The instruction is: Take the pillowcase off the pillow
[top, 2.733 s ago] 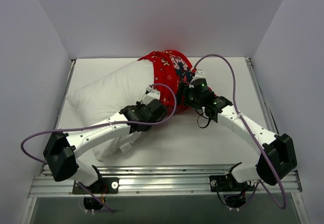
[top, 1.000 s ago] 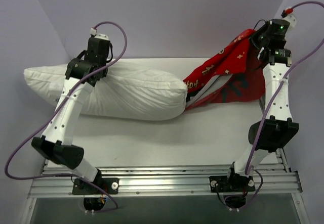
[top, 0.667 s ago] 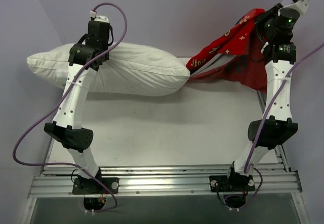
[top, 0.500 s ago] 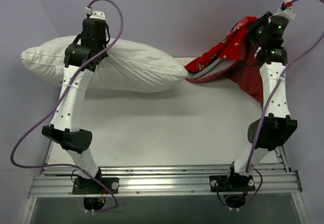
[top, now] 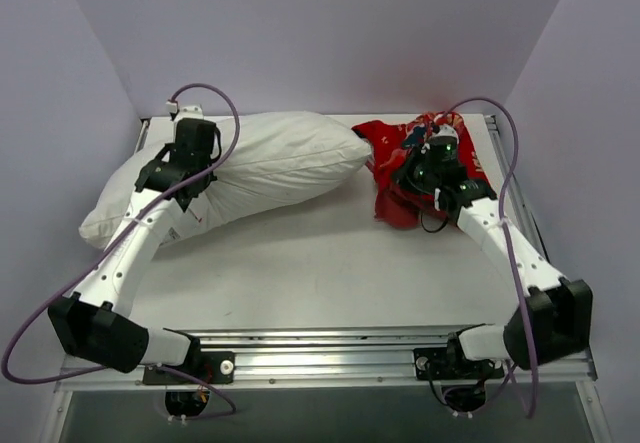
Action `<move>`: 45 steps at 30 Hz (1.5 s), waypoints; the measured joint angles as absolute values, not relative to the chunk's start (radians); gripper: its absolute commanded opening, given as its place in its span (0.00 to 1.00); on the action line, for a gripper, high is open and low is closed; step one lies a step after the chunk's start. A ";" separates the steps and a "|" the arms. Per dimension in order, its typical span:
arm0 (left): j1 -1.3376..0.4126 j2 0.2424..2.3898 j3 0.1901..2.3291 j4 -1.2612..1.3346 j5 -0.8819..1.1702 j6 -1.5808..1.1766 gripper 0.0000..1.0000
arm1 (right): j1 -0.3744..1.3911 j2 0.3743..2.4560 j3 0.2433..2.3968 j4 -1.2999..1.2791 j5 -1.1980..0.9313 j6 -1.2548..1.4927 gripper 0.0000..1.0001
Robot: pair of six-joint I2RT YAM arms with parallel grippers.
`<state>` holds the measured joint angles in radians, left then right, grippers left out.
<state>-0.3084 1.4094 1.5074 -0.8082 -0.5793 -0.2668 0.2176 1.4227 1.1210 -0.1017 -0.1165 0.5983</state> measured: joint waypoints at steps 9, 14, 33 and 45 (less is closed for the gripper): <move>-0.338 1.222 1.233 -0.748 -0.525 -0.393 0.25 | 0.336 0.982 0.862 -0.259 -0.207 0.584 0.46; -0.411 1.124 1.156 -0.785 -0.476 -0.453 0.78 | 0.342 0.897 0.885 -0.455 -0.182 0.515 0.76; -0.428 0.892 1.713 -1.077 -0.479 -0.327 0.94 | 0.342 0.896 1.547 -0.629 0.492 0.215 0.99; -0.428 0.688 1.828 -1.064 -0.738 -0.135 0.94 | 0.342 0.675 1.635 -0.490 0.657 0.063 1.00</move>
<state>-0.4282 0.6884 1.8282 -1.0637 -0.7380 -0.1352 0.3416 0.6754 1.6348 -0.4904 0.6571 0.0628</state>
